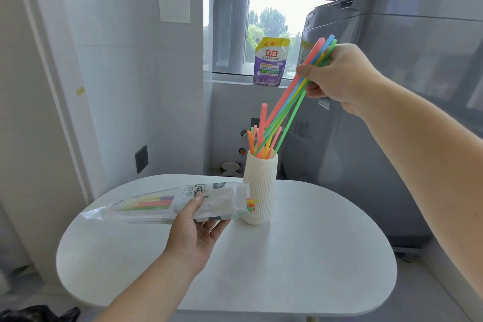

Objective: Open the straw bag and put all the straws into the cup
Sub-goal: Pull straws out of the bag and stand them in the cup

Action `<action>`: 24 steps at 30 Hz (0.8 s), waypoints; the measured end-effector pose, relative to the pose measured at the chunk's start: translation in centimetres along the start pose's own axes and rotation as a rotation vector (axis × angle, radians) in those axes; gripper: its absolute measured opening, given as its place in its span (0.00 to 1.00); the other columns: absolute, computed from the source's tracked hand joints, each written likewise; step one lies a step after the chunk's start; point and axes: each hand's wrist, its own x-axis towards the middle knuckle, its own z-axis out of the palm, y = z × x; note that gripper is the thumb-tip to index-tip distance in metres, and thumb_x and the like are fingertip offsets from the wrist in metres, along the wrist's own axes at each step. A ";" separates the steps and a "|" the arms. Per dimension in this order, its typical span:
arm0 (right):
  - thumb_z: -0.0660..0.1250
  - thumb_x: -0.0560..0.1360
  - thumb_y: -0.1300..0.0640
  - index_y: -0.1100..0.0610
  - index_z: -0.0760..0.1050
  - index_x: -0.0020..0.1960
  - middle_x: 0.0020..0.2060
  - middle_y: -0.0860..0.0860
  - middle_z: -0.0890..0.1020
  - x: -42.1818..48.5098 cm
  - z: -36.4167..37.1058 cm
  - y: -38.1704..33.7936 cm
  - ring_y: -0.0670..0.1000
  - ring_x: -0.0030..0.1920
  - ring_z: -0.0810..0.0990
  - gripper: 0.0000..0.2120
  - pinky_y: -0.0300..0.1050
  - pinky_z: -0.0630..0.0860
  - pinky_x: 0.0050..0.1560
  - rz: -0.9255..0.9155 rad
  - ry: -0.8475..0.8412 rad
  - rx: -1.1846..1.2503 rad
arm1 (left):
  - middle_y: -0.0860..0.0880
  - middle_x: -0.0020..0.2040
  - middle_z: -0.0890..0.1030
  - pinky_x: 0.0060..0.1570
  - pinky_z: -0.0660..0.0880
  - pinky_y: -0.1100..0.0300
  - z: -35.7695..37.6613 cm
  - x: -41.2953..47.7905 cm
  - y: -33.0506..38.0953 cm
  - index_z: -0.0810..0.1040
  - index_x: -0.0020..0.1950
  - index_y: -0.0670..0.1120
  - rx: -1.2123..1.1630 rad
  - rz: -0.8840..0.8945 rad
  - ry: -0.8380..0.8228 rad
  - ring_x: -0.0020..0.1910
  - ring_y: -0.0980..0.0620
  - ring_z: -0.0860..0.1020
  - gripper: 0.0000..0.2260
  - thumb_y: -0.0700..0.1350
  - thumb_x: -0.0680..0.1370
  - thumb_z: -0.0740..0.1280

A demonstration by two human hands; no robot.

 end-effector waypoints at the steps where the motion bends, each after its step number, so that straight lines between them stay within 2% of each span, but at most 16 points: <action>1: 0.73 0.76 0.55 0.57 0.77 0.52 0.40 0.51 0.82 0.2 0.0 -0.2 0.47 0.36 0.83 0.09 0.37 0.83 0.35 -0.004 -0.006 -0.014 | 0.41 0.55 0.85 0.38 0.85 0.48 0.0 0.0 0.0 0.79 0.63 0.46 -0.001 0.000 0.001 0.51 0.43 0.84 0.12 0.41 0.80 0.69; 4: 0.74 0.75 0.54 0.59 0.78 0.53 0.40 0.53 0.83 0.8 0.3 -0.6 0.48 0.36 0.83 0.11 0.40 0.84 0.38 -0.002 -0.034 -0.039 | 0.42 0.56 0.85 0.38 0.85 0.48 -0.1 0.0 0.1 0.79 0.63 0.46 -0.006 0.001 0.003 0.51 0.43 0.84 0.12 0.41 0.80 0.68; 11: 0.73 0.76 0.54 0.58 0.77 0.54 0.40 0.51 0.82 1.1 0.7 -0.3 0.47 0.36 0.83 0.10 0.37 0.82 0.34 0.042 -0.042 -0.047 | 0.42 0.56 0.85 0.38 0.85 0.48 -0.1 -0.1 0.2 0.79 0.63 0.47 0.000 -0.002 -0.005 0.52 0.43 0.84 0.11 0.41 0.80 0.68; 16: 0.73 0.76 0.53 0.59 0.78 0.57 0.42 0.52 0.83 1.3 0.1 0.0 0.47 0.36 0.84 0.14 0.41 0.84 0.40 0.052 -0.021 -0.053 | 0.42 0.55 0.85 0.37 0.85 0.49 -0.1 0.0 0.2 0.80 0.62 0.46 0.008 -0.009 -0.006 0.53 0.43 0.84 0.10 0.41 0.80 0.68; 24: 0.74 0.75 0.53 0.60 0.79 0.53 0.43 0.55 0.84 1.7 0.4 -0.9 0.52 0.41 0.86 0.12 0.45 0.84 0.46 0.021 -0.087 -0.123 | 0.42 0.54 0.85 0.38 0.85 0.48 0.0 -0.1 -0.1 0.79 0.63 0.45 0.017 -0.015 -0.014 0.52 0.42 0.84 0.11 0.41 0.80 0.68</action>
